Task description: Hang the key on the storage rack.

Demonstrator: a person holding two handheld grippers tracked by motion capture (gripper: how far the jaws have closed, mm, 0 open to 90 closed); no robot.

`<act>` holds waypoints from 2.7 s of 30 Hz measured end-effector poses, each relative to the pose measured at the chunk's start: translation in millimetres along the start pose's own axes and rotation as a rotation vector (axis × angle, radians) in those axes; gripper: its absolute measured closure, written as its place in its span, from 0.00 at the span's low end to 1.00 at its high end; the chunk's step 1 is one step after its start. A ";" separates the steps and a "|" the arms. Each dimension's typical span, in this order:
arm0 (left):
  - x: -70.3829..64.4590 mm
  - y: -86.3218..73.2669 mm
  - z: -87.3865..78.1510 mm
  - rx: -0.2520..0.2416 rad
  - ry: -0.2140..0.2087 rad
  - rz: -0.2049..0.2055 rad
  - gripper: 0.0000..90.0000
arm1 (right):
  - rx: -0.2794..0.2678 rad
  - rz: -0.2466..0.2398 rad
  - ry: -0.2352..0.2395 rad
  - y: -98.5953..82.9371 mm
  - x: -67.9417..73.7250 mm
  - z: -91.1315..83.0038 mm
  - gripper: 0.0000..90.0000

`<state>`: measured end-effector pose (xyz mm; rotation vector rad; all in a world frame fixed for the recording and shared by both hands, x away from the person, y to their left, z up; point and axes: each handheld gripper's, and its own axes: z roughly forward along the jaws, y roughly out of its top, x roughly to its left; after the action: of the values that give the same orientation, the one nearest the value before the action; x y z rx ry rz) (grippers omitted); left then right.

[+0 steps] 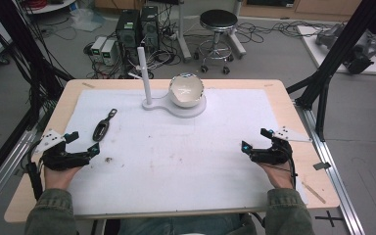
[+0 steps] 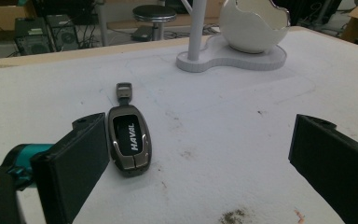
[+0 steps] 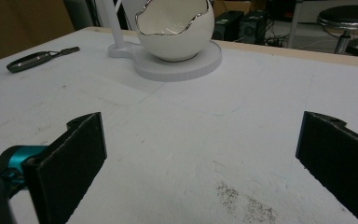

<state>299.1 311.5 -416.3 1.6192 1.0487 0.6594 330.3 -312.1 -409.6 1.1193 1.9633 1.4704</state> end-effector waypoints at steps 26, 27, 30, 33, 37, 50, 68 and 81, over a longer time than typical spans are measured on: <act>-3.7 -0.3 -1.6 0.053 -0.014 0.002 0.06 | 0.018 0.001 -0.004 -1.0 3.5 0.5 0.01; -3.7 -0.3 -1.6 0.053 -0.014 0.002 0.06 | 0.018 0.000 -0.006 -1.0 3.6 0.7 0.01; -5.7 4.7 -0.3 0.085 -0.031 0.006 0.06 | 0.017 -0.004 -0.006 -1.0 4.0 1.2 0.01; -6.3 7.1 1.1 0.098 -0.036 0.006 0.06 | 0.017 0.000 -0.003 -1.2 3.6 1.7 0.01; -7.0 13.2 5.3 0.131 -0.034 0.016 0.06 | 0.027 -0.011 -0.010 -1.5 4.5 2.6 0.01; -13.2 39.4 33.8 0.224 -0.078 0.079 0.06 | 0.029 -0.019 -0.012 -1.6 6.2 1.6 0.01; 10.9 63.2 58.1 0.295 -0.004 0.093 0.07 | 0.026 -0.008 -0.015 -1.6 5.8 0.9 0.01; 28.2 81.6 74.2 0.379 0.010 0.082 0.07 | 0.015 -0.004 -0.026 -1.2 4.6 -0.8 0.01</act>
<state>398.7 296.2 -363.4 1.9950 1.1706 0.5445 326.6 -308.9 -409.9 1.1344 1.9607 1.4346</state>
